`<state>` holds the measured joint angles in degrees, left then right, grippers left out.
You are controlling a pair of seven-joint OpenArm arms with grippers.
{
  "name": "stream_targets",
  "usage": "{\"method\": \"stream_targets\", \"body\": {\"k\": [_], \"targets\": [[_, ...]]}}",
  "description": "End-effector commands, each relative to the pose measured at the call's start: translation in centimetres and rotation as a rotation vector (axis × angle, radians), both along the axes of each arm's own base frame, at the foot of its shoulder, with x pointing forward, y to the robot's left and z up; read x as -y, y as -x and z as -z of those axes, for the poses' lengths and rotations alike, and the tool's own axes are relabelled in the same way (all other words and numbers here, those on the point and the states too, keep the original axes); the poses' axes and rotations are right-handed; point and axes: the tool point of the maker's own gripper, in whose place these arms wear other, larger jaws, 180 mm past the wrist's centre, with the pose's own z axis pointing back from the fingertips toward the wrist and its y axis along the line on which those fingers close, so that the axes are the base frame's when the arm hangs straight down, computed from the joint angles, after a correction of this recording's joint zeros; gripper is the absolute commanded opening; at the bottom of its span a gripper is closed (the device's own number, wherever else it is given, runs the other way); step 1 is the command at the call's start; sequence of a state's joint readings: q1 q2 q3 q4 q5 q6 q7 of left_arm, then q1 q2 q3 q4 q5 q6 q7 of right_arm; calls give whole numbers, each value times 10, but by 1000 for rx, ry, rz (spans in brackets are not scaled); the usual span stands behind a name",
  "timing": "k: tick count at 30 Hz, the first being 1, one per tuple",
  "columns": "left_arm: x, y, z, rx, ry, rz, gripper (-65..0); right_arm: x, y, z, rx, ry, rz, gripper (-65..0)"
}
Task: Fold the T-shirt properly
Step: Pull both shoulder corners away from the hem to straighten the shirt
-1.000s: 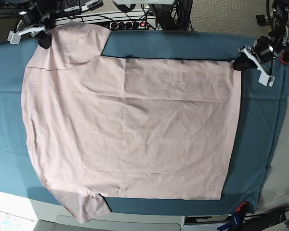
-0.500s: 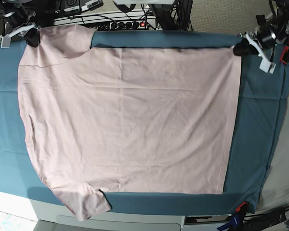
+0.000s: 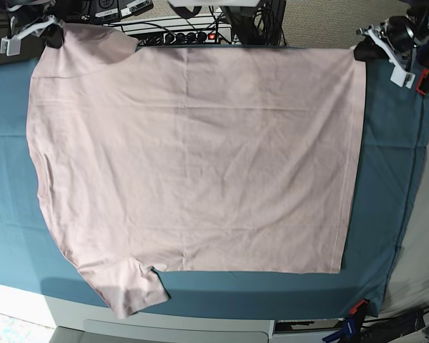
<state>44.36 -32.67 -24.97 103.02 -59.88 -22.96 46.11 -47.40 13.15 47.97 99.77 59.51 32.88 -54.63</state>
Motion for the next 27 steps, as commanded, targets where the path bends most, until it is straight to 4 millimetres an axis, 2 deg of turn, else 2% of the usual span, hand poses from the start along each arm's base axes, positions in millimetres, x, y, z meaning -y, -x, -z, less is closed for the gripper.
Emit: {"method": "stream_targets", "body": {"k": [1,6,14,23,27], "targets": [[0,2,-6,9,2,22,-650,3,3,-7,0,14,-11,-650],[4,19,-4,-25,11,34,-650,11,21,-11,-37,21,9,-650],[12,36,-8,-54,16,62,-650,27,36,-23,-55,45,52,-650],[24,59,-15,-87,35,100,-650,22,45,-21,-93,16,44,-650],[28,61,-13,-87,49,78,-650,22,52,-21,-114,17,43,-650]]}}
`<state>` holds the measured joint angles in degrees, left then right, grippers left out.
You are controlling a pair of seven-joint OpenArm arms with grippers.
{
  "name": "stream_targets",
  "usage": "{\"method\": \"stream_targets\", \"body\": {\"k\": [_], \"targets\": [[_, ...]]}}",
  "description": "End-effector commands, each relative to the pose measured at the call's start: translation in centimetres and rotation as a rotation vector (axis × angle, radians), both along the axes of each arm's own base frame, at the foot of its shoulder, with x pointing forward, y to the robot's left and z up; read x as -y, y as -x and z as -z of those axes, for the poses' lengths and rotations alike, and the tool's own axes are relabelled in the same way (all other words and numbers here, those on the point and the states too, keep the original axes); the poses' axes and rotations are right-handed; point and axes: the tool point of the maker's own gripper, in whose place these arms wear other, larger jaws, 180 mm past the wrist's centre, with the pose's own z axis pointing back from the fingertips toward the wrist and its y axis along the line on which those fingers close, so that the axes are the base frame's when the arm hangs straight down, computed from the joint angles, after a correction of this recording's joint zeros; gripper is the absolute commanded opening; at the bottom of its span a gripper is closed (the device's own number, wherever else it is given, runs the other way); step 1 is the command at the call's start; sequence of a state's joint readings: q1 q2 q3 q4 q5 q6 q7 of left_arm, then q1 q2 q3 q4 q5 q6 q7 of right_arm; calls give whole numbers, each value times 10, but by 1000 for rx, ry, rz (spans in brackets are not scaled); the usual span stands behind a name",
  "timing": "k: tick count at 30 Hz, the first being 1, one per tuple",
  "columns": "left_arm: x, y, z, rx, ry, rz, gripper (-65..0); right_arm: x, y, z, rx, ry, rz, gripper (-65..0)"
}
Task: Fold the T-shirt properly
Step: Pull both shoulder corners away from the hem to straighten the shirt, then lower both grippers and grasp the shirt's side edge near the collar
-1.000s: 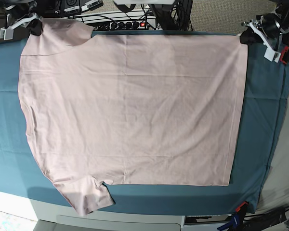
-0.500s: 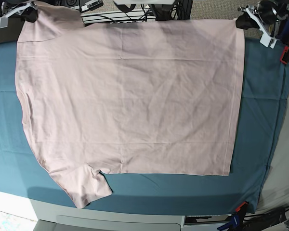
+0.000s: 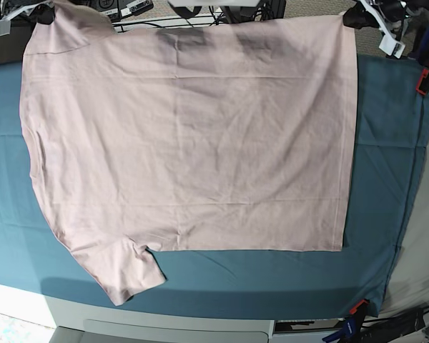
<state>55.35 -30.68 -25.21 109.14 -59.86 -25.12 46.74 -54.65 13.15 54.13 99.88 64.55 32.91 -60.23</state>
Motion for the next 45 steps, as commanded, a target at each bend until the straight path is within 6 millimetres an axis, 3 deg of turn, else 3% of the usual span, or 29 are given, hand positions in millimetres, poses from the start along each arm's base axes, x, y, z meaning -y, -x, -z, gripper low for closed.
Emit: {"method": "stream_targets", "body": {"k": [1,10,16,25,35,41,45], "targets": [[1,0,-5,9,9,5,-650,5,0,-8,6,20,-12,-650],[2,-2,-6,23,14,8,-650,2,-6,-11,38,-2,-5,-650],[22,-18,-28,131,53,102,-650,-17,-26,-24,153,-73,-82,-650],[35,-52,-52,273,42,159,-650,-30,-80,-50,316,-24,-176,-650],[30,-101,-66,432,-14,163,-650,-9,-149,-64,462,164,-175,-650],[24,-132,-77,528,-48,156,-650,-6,-172,-73,541,201,-140,-650],[16,-151,-78,559,-55,131,-650,-11,-184,-61,535,194,-144,-650]]}}
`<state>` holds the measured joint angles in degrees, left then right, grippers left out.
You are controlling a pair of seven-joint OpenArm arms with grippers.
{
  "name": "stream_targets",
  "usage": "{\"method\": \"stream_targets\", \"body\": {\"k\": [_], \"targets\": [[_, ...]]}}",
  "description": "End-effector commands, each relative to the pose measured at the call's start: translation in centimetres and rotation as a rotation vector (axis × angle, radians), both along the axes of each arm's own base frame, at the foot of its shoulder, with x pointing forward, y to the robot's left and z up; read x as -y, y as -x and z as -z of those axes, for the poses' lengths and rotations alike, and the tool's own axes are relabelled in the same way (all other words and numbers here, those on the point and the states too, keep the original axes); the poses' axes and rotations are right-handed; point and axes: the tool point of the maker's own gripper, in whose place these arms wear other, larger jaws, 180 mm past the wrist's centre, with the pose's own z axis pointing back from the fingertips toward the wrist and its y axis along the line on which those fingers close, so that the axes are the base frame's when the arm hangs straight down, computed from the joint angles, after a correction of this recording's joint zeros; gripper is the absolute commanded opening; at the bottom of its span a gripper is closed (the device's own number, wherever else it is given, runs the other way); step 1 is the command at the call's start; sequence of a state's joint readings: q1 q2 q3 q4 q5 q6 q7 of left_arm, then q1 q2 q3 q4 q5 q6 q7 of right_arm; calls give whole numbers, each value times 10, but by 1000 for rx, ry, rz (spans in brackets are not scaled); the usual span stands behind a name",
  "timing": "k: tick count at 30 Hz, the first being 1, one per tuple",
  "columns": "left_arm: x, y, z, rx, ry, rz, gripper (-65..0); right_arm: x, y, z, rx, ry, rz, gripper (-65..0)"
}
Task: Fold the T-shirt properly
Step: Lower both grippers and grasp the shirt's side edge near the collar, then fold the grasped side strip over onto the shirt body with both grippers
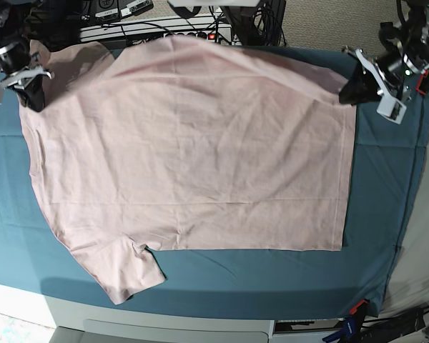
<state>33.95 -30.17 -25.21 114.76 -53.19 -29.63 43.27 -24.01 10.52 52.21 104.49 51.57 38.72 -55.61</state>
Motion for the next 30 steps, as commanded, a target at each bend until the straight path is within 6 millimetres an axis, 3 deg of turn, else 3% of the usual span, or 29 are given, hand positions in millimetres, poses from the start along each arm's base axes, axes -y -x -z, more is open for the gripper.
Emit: {"method": "stream_targets", "body": {"k": [1,6,12,18,26,30], "targets": [[-2,-9,-11,44,10,1,-650,-2,-8,-5,30,8,-20,-650],[-11,-22,-7,54,11,-28,-650,-26,-33,23,0,-38,-83,-650],[-16,-30,-8,73,0,-39,-650,-32,-65,19,42,-20,-103,-650],[-21,-40,-12,98,-10,-62,-650,-17,-81,9,67,35,-34,-650],[-42,-52,-2,82,-33,-163,-650,15,-79,10,59,90,137,-650],[-43,-52,-2,82,-33,-165,-650,24,-79,6,82,97,188,-650]]}}
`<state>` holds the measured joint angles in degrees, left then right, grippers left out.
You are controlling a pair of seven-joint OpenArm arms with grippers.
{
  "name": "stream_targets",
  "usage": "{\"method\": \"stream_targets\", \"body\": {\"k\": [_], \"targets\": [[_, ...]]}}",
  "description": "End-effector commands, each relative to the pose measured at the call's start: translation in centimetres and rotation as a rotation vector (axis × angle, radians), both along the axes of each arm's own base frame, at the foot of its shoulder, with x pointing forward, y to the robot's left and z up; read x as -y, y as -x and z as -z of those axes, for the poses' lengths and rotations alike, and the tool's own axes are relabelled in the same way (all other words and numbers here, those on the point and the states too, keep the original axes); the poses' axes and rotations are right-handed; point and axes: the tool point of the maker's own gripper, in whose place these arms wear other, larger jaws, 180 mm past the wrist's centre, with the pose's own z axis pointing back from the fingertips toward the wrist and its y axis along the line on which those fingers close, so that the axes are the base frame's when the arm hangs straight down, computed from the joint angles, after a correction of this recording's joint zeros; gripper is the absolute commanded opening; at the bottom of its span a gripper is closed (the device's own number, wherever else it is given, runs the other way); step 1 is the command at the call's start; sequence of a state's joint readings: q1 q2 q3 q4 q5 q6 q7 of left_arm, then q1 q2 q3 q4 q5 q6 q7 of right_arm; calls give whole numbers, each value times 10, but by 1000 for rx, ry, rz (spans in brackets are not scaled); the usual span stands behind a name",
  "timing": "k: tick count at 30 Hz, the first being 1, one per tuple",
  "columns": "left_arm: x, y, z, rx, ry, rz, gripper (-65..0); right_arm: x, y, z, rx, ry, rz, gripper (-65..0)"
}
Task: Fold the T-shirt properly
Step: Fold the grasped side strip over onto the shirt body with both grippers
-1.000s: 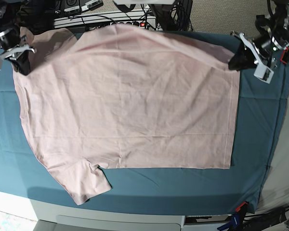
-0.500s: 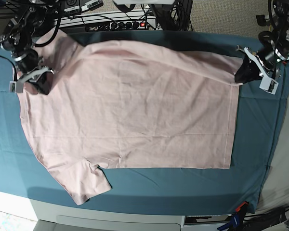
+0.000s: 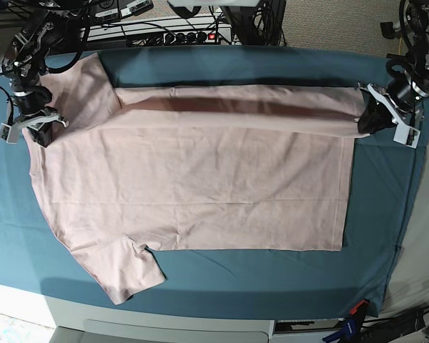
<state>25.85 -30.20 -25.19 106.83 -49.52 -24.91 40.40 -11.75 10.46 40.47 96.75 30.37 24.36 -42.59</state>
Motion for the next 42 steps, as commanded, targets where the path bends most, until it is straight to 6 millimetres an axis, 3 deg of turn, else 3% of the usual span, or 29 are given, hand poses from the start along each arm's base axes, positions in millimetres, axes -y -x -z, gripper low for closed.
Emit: {"method": "stream_targets", "body": {"k": [1,11,21,31,42], "targets": [[-3,-7,-12,44,-4,1,-650,6,-8,-19,64,30,4,-650],[-3,-14,-18,72,-2,-1,-650,5,-15,-23,75,36,-2,-650],[-4,-16,-19,77,-11,0,-650,-30,-30,4,-44,120,-93,-650],[-4,-16,-19,77,-13,0,-650,7,-18,1,-74,182,81,-650],[-6,-15,-16,74,-44,9,-633,7,-18,1,-71,178,82,-650]]}}
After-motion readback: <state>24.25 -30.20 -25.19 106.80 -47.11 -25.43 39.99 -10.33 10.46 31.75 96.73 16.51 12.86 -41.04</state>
